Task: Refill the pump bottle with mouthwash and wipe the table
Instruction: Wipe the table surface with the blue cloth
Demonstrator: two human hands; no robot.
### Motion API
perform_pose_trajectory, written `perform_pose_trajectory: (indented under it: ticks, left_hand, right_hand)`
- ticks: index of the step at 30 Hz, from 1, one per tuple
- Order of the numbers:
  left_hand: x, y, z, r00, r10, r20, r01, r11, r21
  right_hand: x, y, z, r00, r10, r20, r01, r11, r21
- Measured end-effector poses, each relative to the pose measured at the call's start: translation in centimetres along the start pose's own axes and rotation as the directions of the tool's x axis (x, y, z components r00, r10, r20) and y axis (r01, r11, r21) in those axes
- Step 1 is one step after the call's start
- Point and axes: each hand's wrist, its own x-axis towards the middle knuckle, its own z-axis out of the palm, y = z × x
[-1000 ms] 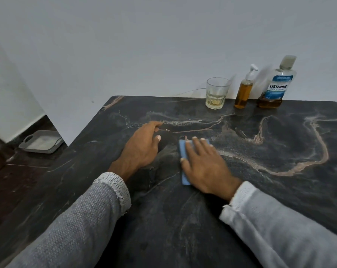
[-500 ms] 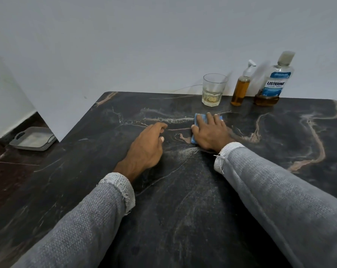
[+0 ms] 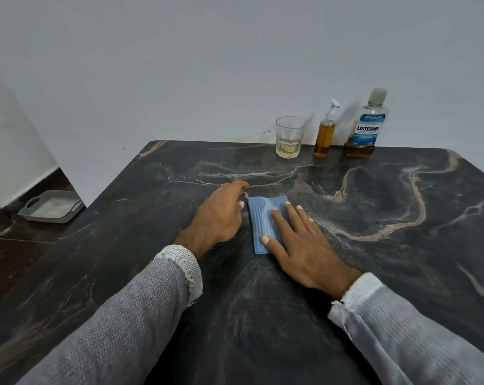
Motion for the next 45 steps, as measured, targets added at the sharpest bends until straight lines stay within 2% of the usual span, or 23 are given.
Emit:
perform_pose_trajectory:
  ticks: [3, 7, 15, 24, 30, 45]
  left_hand:
    - [-0.1, 0.2, 0.2, 1.0, -0.003, 0.004, 0.003, 1.0, 0.013]
    - [0.4, -0.4, 0.3, 1.0, -0.025, 0.013, 0.024, 0.999, 0.043]
    - [4.0, -2.8, 0.0, 0.999, -0.041, 0.021, 0.04, 0.997, 0.072]
    - [8.2, -5.0, 0.5, 0.999, -0.007, 0.033, 0.003, 0.992, 0.124]
    - [9.2, -5.2, 0.5, 0.999, 0.007, 0.032, -0.012, 0.984, 0.176]
    - [9.0, -4.8, 0.8, 0.999, -0.035, 0.025, 0.031, 0.988, 0.152]
  right_hand:
    - [-0.9, -0.3, 0.4, 0.999, -0.045, 0.025, 0.046, 0.997, -0.058]
    - [1.6, -1.2, 0.5, 1.0, 0.017, 0.026, -0.015, 0.997, -0.075]
    - [12.5, -1.6, -0.4, 0.989, 0.12, 0.089, -0.112, 0.989, -0.093]
    - [22.5, -0.7, 0.1, 0.988, 0.147, 0.039, -0.144, 0.987, -0.077]
    - [25.0, 0.1, 0.1, 0.992, 0.124, 0.013, -0.123, 0.99, -0.073]
    - [26.0, 0.5, 0.4, 0.993, 0.113, -0.029, -0.114, 0.991, -0.07]
